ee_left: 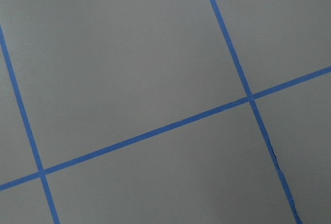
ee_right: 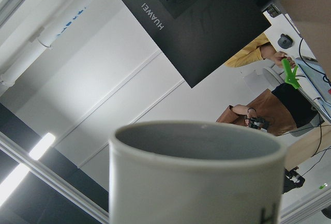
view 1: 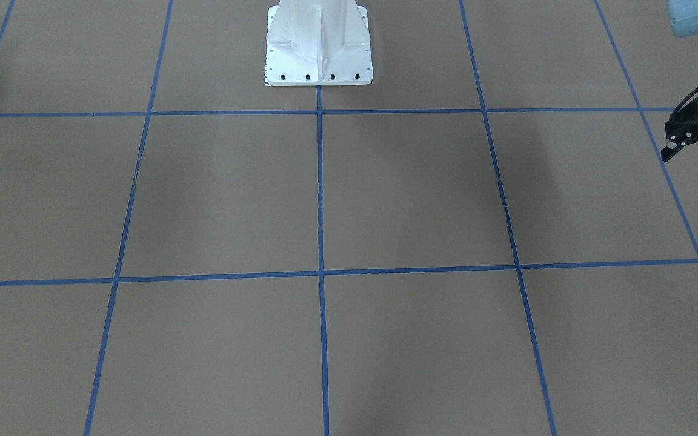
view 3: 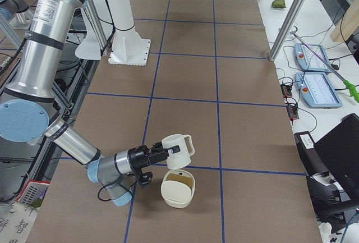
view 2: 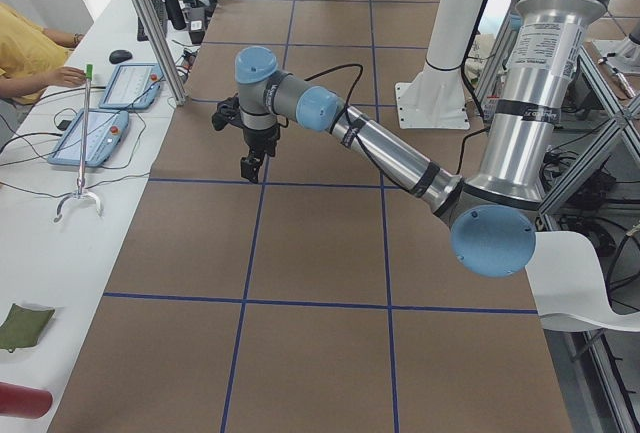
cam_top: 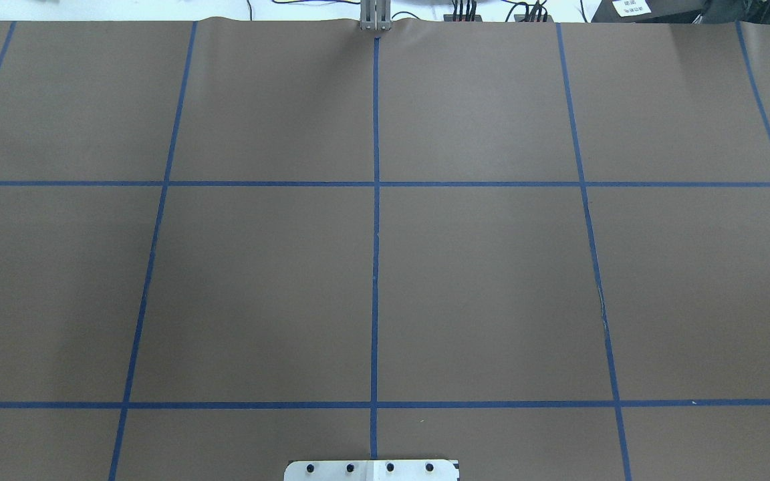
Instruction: Left arm hands cup to right arm to dump lemon
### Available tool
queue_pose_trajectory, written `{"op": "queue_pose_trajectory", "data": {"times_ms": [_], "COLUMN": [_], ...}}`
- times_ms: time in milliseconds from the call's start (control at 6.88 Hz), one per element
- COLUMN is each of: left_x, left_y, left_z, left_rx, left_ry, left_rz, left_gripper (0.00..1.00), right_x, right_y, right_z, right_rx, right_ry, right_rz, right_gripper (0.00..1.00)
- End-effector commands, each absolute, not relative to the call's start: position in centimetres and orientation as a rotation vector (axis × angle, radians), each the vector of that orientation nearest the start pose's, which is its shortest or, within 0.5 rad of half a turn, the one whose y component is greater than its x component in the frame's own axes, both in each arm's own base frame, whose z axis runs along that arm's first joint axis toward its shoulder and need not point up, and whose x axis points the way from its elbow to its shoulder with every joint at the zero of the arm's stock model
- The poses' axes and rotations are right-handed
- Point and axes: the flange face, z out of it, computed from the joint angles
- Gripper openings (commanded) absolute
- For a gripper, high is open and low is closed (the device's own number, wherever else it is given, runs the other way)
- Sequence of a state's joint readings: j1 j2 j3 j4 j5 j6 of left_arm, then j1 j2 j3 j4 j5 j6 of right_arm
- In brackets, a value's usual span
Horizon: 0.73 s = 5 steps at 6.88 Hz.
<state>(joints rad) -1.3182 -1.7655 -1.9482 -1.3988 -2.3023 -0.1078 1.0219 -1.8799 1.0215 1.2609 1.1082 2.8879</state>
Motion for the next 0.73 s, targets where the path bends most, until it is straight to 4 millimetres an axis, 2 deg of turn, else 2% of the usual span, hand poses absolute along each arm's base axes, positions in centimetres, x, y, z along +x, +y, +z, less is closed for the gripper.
{"op": "queue_pose_trajectory", "data": {"times_ms": [0, 581], "left_x": [6.88, 6.87], "left_y": [-53.27, -53.24], "left_z": [39.72, 39.8], "left_rx": [0.246, 0.244], "left_ry": [0.78, 0.78], "left_rz": [0.283, 0.283], "left_gripper": [1.0, 1.0], "right_x": [6.49, 6.57], "right_y": [-23.92, -23.86], "right_z": [73.76, 73.68], "right_rx": [0.113, 0.156], "right_ry": [2.556, 2.544], "right_rz": [-1.78, -1.748], "right_gripper": [0.0, 0.0]}}
